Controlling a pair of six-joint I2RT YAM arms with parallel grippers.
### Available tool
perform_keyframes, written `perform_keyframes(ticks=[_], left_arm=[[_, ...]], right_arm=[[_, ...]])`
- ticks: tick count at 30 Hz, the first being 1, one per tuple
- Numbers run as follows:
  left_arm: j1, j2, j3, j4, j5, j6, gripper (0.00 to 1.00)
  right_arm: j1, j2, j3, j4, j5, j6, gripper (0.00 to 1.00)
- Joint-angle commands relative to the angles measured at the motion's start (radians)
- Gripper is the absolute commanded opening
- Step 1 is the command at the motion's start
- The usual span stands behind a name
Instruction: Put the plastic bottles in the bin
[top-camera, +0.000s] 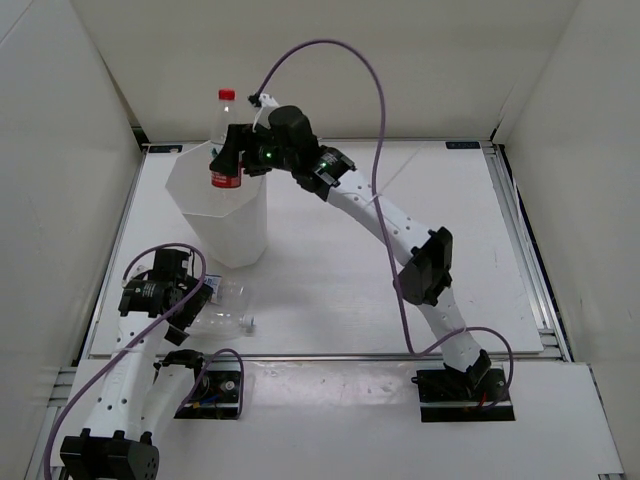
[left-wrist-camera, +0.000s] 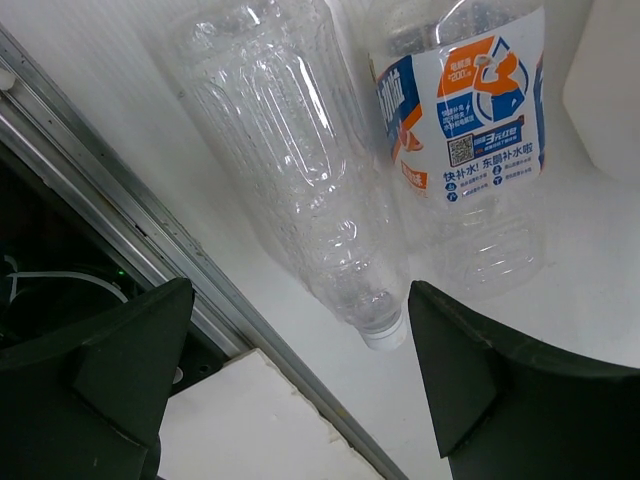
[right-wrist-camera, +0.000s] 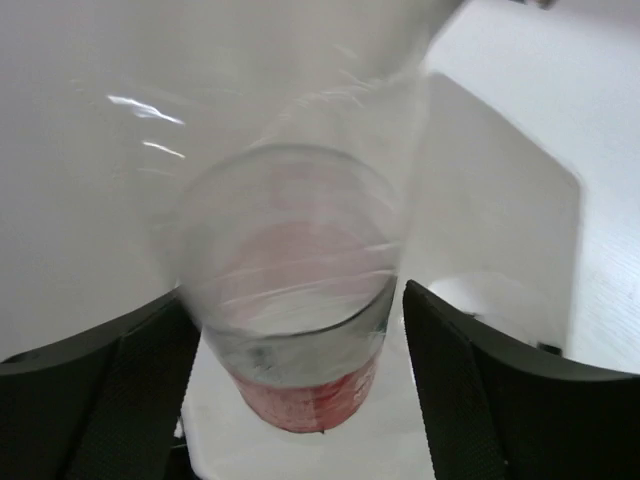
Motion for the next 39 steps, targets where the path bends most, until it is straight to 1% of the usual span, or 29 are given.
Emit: perform_keyframes(ticks=[1, 2, 3, 4, 6, 7, 10, 12, 13, 15, 17, 19, 23, 29, 30, 32, 33, 34, 35, 36, 37, 38, 39], left_arm=[[-0.004, -0.008, -0.017, 0.018, 0.016, 0.005, 0.99], [-0.004, -0.008, -0.017, 0.034, 0.016, 0.005, 0.99], [-0.004, -0.008, -0.028, 0.043, 0.016, 0.005, 0.99], [-0.004, -0.008, -0.028, 0.043, 0.016, -0.004, 0.99], [-0.004, -0.008, -0.057, 0.043, 0.016, -0.020, 0.99], [-0.004, -0.008, -0.066, 0.043, 0.016, -0.045, 0.99], [0.006, -0.008, -0.089, 0.043, 0.016, -0.067, 0.99], [0.015, -0.021, -0.121, 0.055, 0.016, -0.076, 0.99], [0.024, -0.021, -0.121, 0.055, 0.005, -0.103, 0.99], [0.033, -0.021, -0.132, 0.055, 0.005, -0.116, 0.99], [0.033, -0.012, -0.156, 0.083, 0.014, -0.140, 0.99], [0.033, -0.002, -0.167, 0.104, 0.014, -0.157, 0.99], [0.033, 0.018, -0.201, 0.153, 0.014, -0.206, 0.99], [0.042, 0.036, -0.285, 0.247, 0.042, -0.234, 0.99], [0.042, 0.036, -0.298, 0.276, 0.052, -0.234, 0.92], [0.042, 0.022, -0.308, 0.287, 0.079, -0.222, 0.73], [0.052, 0.022, -0.299, 0.273, 0.089, -0.222, 0.67], [0.052, 0.013, -0.287, 0.229, 0.089, -0.222, 0.57], [0.052, 0.001, -0.249, 0.200, 0.089, -0.222, 0.55], [0.062, 0.001, -0.223, 0.166, 0.089, -0.222, 0.55], [0.062, -0.013, -0.191, 0.102, 0.089, -0.222, 0.52], [0.062, -0.031, -0.113, 0.071, 0.089, -0.222, 0.50], [0.062, -0.041, -0.068, 0.048, 0.089, -0.222, 0.49]], right_arm=[[0.000, -0.045, 0.031, 0.058, 0.070, -0.078, 0.87], [0.000, -0.058, 0.040, 0.011, 0.070, -0.092, 0.97], [0.009, -0.081, 0.040, -0.015, 0.106, -0.092, 1.00], [0.009, -0.157, 0.009, -0.031, 0.135, -0.107, 1.00], [0.009, -0.257, -0.077, -0.031, 0.189, -0.121, 1.00], [0.009, -0.345, -0.140, -0.022, 0.211, -0.130, 1.00], [0.009, -0.455, -0.151, -0.072, 0.211, -0.155, 1.00], [0.020, -0.496, -0.138, -0.132, 0.211, -0.173, 1.00], [0.020, -0.542, -0.138, -0.147, 0.221, -0.173, 1.00], [0.031, -0.593, -0.205, -0.156, 0.234, -0.173, 1.00], [0.066, -0.689, -0.252, -0.156, 0.273, -0.193, 1.00], [0.081, -0.725, -0.314, -0.166, 0.287, -0.203, 1.00], [0.090, -0.789, -0.374, -0.206, 0.298, -0.203, 1.00], [0.090, -0.861, -0.420, -0.271, 0.298, -0.203, 1.00], [0.090, -0.877, -0.432, -0.272, 0.298, -0.203, 1.00], [0.090, -0.901, -0.460, -0.281, 0.309, -0.203, 1.00], [0.090, -0.902, -0.469, -0.281, 0.309, -0.194, 1.00], [0.090, -0.918, -0.469, -0.281, 0.309, -0.193, 1.00], [0.090, -0.934, -0.486, -0.281, 0.323, -0.181, 1.00], [0.090, -0.943, -0.502, -0.281, 0.323, -0.181, 1.00], [0.090, -0.943, -0.512, -0.281, 0.333, -0.181, 1.00], [0.090, -0.958, -0.521, -0.281, 0.346, -0.172, 1.00], [0.090, -0.972, -0.539, -0.281, 0.346, -0.172, 1.00]])
